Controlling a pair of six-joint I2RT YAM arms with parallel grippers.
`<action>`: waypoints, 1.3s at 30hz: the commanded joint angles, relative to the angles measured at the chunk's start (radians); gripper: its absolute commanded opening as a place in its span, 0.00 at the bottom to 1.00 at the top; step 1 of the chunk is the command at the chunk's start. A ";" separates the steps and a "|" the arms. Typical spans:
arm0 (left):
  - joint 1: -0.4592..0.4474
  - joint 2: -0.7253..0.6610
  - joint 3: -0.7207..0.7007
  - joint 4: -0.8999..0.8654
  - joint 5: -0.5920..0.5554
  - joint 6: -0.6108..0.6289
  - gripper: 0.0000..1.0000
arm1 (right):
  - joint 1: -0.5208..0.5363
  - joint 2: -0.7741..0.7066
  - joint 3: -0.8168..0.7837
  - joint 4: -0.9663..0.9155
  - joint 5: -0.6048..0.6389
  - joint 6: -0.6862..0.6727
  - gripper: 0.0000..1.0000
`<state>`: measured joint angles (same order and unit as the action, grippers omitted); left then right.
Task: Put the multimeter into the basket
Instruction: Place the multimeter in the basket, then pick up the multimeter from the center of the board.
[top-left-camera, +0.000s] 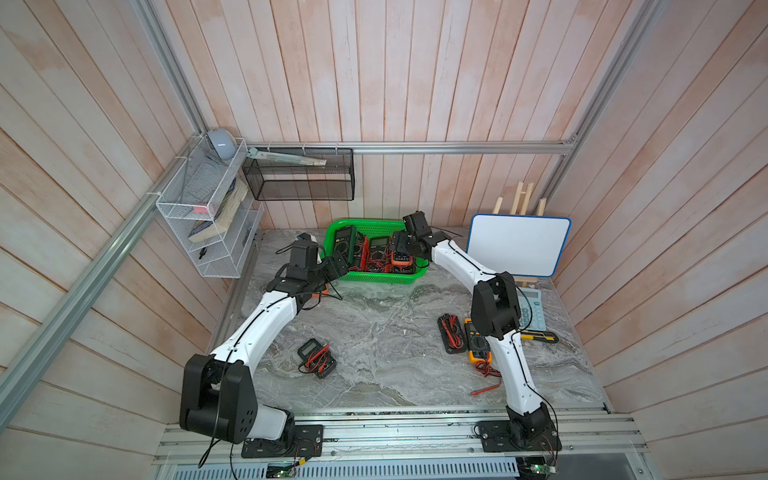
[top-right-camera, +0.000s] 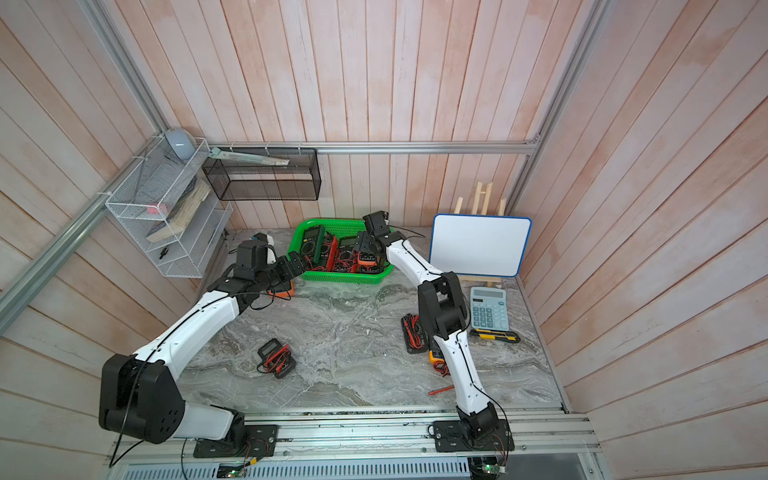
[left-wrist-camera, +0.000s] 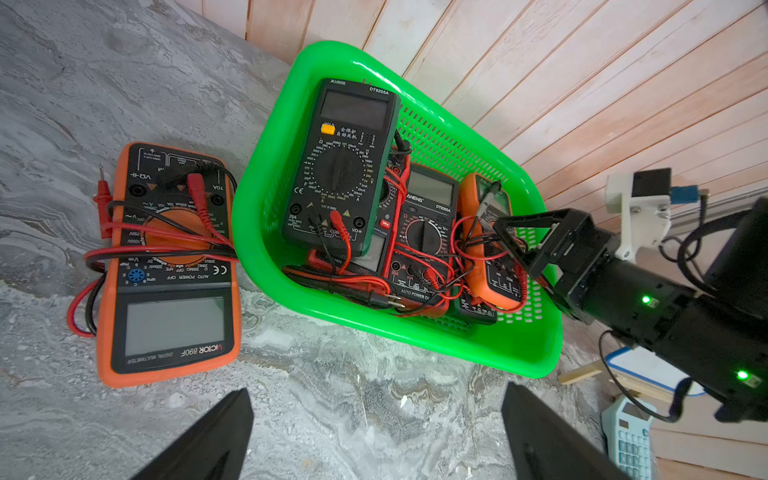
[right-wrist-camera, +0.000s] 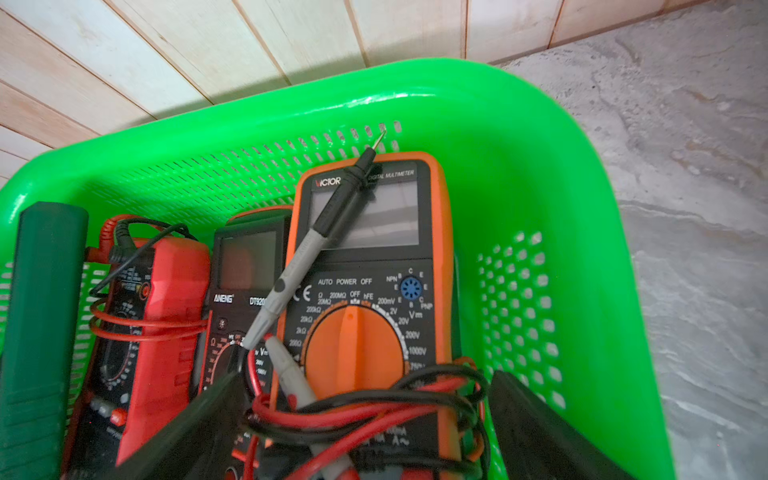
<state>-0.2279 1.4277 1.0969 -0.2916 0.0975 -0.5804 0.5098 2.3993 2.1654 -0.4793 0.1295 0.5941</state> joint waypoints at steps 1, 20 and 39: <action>0.005 -0.026 0.020 -0.008 0.001 -0.004 1.00 | -0.002 -0.076 -0.031 0.005 0.002 -0.008 0.98; 0.024 -0.024 -0.020 -0.032 -0.205 -0.045 1.00 | 0.015 -0.423 -0.389 0.205 -0.062 -0.046 0.98; 0.063 0.183 -0.046 -0.016 -0.321 0.086 1.00 | 0.069 -0.818 -1.036 0.646 -0.361 0.014 0.98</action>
<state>-0.1673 1.5845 1.0641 -0.3065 -0.2028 -0.5358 0.5537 1.6035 1.1641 0.0731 -0.1524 0.5877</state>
